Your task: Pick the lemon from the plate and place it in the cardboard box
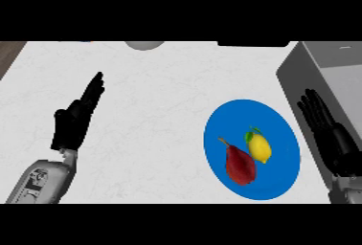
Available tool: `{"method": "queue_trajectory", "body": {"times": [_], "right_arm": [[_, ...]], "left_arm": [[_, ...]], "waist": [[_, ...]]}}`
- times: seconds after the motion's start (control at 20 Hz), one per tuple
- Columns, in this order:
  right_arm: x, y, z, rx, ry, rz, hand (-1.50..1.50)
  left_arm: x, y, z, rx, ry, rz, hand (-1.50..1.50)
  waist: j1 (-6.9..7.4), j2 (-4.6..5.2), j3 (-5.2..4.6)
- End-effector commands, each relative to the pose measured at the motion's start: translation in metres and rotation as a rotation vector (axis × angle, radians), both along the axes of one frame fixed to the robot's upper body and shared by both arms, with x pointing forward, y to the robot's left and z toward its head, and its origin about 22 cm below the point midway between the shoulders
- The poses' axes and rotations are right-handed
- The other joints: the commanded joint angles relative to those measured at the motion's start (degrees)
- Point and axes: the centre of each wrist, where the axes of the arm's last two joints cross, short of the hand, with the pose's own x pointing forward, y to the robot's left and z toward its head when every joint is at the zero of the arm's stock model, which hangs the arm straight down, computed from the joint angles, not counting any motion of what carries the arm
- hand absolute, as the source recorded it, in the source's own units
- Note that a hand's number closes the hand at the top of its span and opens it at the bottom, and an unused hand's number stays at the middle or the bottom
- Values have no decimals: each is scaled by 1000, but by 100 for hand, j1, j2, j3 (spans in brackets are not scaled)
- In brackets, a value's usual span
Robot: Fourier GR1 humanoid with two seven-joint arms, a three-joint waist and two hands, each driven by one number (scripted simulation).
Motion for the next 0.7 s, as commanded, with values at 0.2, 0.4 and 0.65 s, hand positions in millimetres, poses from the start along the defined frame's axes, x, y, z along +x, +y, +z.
{"method": "queue_trajectory", "body": {"times": [0.2,0.4,0.65], "right_arm": [[34,3,76,-78,-49,243,-150],[24,-23,87,-129,-398,-105,-150],[0,-11,85,-201,-561,152,-150]], "left_arm": [[-26,60,-1,-191,55,119,0],[-27,66,2,-288,117,135,0],[-48,75,-3,-286,130,128,0]], "waist": [[96,-66,28],[-44,-81,46],[-102,-73,38]]}}
